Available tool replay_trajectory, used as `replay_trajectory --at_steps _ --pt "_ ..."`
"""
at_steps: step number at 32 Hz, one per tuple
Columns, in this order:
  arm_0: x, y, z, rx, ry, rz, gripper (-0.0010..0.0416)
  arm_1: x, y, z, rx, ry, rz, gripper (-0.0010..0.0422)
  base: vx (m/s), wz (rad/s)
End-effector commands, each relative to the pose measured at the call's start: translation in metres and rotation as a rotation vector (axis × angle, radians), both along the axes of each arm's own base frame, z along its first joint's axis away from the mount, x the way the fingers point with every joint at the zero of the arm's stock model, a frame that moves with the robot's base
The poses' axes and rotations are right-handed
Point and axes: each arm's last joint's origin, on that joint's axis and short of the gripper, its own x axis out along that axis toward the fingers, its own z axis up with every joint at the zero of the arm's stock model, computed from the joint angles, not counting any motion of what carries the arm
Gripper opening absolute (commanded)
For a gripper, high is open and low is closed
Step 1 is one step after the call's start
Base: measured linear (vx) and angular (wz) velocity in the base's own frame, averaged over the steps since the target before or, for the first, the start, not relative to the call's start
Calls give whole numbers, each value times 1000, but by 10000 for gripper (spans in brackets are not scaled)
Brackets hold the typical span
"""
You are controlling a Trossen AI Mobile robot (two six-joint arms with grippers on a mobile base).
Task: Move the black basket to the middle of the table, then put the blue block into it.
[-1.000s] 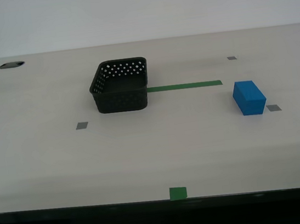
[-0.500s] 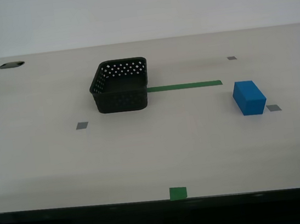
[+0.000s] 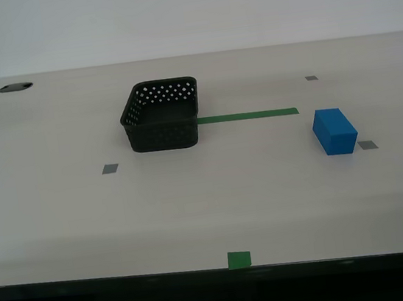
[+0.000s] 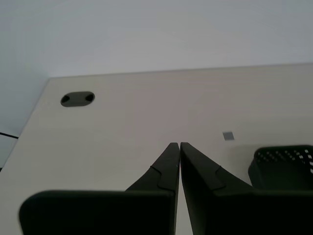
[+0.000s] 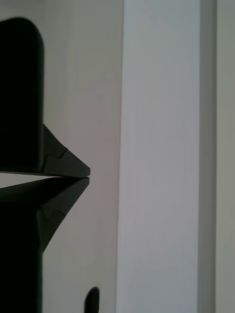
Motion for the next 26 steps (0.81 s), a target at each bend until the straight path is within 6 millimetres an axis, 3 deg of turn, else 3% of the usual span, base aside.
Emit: replay_trajectory --at_steps 1,9,18,26 --pt "-1 0 4 -8 77 4 2 10 -11 -3 29 105 -53 0 0 0" --pt "-4 0 11 -41 183 16 2 44 -54 -32 28 308 -159 0 0 0" --pt "-13 0 -6 -25 370 11 2 99 -111 -65 86 527 -249 0 0 0" --pt "-18 0 -18 -21 438 11 2 137 -136 -85 135 698 -267 0 0 0"
